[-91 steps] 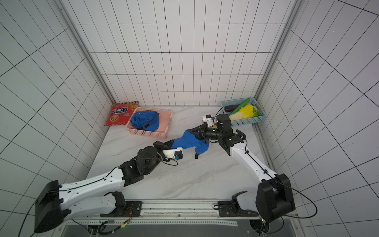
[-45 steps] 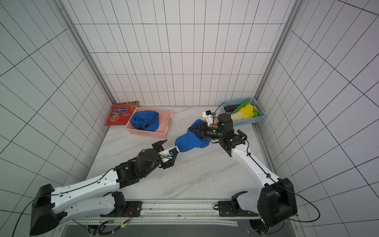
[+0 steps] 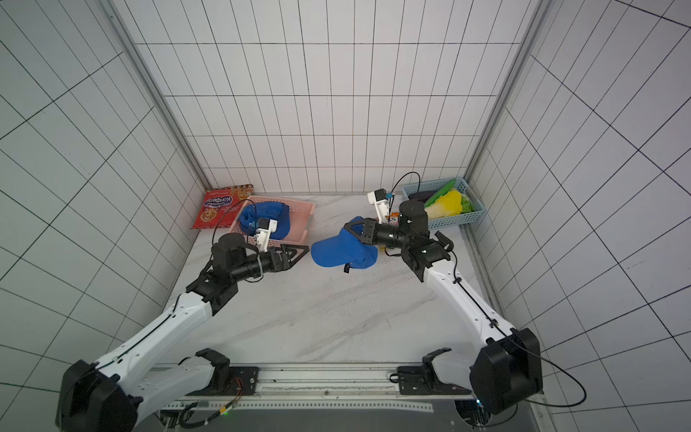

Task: Turn the baseball cap inside out
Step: Place the baseball cap at the center of the board.

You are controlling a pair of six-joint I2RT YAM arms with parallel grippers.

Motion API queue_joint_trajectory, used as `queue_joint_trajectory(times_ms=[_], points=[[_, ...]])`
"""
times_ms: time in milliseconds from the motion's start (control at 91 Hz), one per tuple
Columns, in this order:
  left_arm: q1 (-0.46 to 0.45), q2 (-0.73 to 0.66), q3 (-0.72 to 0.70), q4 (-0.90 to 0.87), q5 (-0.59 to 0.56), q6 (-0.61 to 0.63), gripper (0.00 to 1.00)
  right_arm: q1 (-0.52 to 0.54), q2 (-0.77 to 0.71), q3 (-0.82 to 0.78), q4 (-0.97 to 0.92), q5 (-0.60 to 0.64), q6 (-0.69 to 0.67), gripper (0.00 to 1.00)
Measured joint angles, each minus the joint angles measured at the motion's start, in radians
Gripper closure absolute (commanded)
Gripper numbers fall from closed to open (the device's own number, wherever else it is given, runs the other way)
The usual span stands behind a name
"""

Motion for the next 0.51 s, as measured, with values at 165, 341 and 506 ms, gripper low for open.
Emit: queue_joint_trajectory(times_ms=[165, 341, 506], points=[[0.004, 0.134, 0.06, 0.109, 0.171, -0.227, 0.02, 0.0, -0.021, -0.001, 0.077, 0.005, -0.004, 1.0], [-0.065, 0.253, 0.114, 0.212, 0.286, -0.359, 0.02, 0.008, -0.029, -0.001, 0.143, -0.001, -0.003, 1.0], [-0.067, 0.283, 0.115, 0.387, 0.289, -0.479, 0.27, 0.014, -0.03, -0.003, 0.138, -0.021, -0.006, 1.0]])
